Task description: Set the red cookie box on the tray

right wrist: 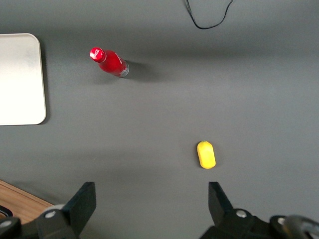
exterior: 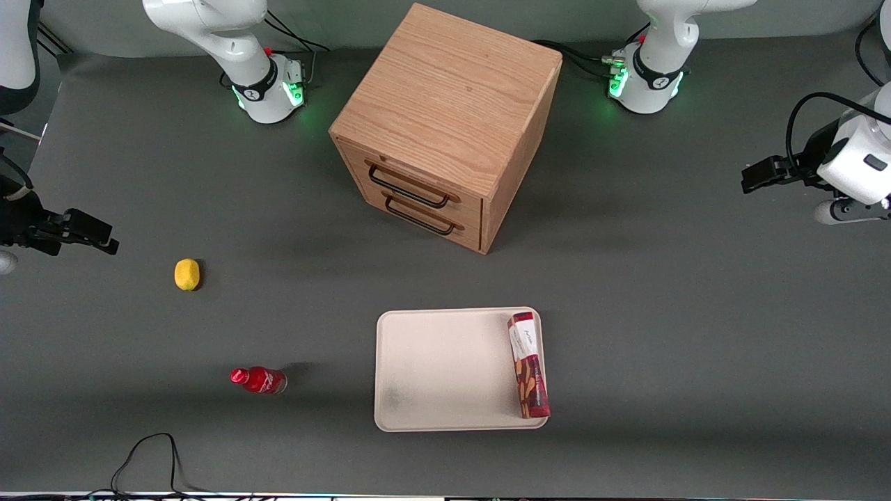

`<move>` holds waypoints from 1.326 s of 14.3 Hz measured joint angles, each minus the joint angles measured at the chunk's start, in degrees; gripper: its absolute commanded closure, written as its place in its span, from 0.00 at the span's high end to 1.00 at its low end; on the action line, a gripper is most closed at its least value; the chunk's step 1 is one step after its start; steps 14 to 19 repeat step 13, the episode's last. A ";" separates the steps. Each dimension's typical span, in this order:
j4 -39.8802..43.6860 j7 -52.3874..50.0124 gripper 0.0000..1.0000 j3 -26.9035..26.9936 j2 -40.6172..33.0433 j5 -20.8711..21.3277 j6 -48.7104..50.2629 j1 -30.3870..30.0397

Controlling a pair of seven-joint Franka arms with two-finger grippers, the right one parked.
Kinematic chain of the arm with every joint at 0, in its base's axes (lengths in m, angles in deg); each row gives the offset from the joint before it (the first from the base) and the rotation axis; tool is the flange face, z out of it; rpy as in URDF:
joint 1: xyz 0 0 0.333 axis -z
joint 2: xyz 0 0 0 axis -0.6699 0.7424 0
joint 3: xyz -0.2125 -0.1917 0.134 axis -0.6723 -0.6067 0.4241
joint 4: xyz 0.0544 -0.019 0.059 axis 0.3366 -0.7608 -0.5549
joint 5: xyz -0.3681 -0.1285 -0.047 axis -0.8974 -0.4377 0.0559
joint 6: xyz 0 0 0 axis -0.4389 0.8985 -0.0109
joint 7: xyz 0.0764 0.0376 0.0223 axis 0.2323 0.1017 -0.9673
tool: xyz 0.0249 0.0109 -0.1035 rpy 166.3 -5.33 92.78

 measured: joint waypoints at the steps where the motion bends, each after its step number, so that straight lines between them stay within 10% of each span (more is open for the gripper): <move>1: 0.06 -0.03 1.00 -0.06 0.00 0.00 0.01 -0.16; 19: 0.10 0.26 1.00 -4.06 0.69 0.07 1.27 -8.11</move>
